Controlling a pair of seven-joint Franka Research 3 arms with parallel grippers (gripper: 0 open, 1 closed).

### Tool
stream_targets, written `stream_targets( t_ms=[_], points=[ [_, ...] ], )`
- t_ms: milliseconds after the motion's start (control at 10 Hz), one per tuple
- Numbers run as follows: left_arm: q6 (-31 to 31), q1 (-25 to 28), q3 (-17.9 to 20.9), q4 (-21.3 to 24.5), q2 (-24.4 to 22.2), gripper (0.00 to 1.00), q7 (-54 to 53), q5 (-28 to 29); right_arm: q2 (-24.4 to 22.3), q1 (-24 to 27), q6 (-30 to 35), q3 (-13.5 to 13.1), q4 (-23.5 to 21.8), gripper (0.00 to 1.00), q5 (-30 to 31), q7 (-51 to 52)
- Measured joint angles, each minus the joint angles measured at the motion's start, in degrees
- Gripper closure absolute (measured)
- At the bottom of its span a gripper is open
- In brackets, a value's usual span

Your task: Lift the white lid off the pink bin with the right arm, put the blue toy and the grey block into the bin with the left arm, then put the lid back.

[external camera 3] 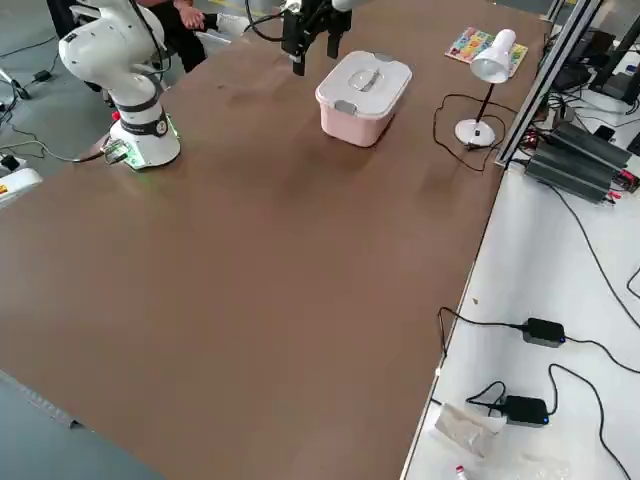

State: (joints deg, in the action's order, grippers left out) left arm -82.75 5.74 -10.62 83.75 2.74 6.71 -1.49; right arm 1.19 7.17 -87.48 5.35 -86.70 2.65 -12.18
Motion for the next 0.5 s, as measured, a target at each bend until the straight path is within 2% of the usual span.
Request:
stream_targets(
  t_ms=[500],
  points=[
    [0.0, 0.1, 0.0, 0.0, 0.0, 0.0, -1.4, 0.0, 0.0, -0.9, -0.4, 0.2, -0.1, 0.0, 0.0, -0.1]
  ],
)
